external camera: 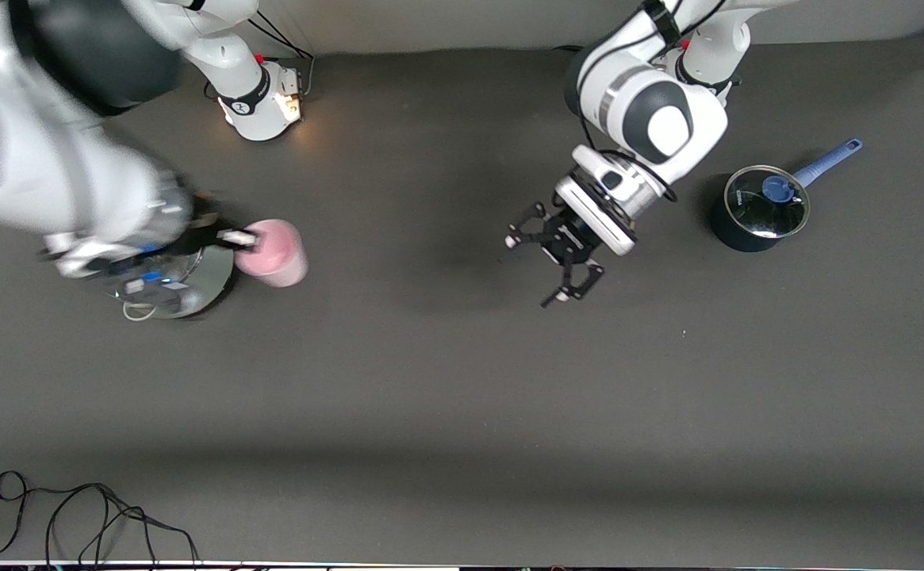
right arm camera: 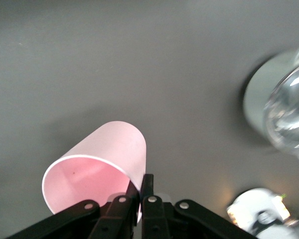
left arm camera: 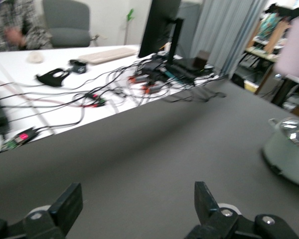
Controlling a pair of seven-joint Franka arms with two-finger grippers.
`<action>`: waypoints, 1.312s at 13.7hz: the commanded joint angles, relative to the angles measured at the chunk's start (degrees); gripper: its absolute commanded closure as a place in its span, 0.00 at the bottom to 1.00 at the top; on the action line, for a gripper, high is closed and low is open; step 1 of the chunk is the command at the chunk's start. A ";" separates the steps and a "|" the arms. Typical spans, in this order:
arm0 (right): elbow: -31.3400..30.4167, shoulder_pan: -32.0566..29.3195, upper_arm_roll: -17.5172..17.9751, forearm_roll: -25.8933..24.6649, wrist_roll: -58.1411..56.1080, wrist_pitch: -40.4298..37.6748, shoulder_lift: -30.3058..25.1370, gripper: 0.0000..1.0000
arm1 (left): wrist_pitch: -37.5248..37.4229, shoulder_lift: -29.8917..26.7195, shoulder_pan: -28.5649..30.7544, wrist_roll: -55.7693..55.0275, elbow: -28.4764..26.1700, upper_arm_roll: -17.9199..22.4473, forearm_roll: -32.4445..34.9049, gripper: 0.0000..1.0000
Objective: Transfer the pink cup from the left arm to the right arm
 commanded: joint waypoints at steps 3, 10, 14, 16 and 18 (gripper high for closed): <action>-9.79 -3.58 -5.14 -1.43 -17.80 3.15 -3.10 1.00 | 2.07 0.64 -0.15 0.82 0.59 1.20 2.83 0.00; -32.56 -3.58 -8.75 -0.72 -24.76 28.18 -6.27 1.00 | 0.23 4.05 1.16 0.64 2.35 6.56 17.15 0.00; -43.64 -3.49 -8.67 -0.64 -27.38 44.17 -5.13 1.00 | -1.18 4.15 1.61 -0.84 2.53 7.79 32.33 0.00; -47.25 -3.67 -8.67 -0.46 -28.63 51.39 -2.85 1.00 | -1.62 3.89 2.05 -7.58 1.92 7.88 38.75 0.00; -49.80 -3.76 -8.67 -0.55 -28.72 57.81 -0.47 1.00 | -2.59 3.54 2.31 -16.97 1.31 7.97 46.13 0.00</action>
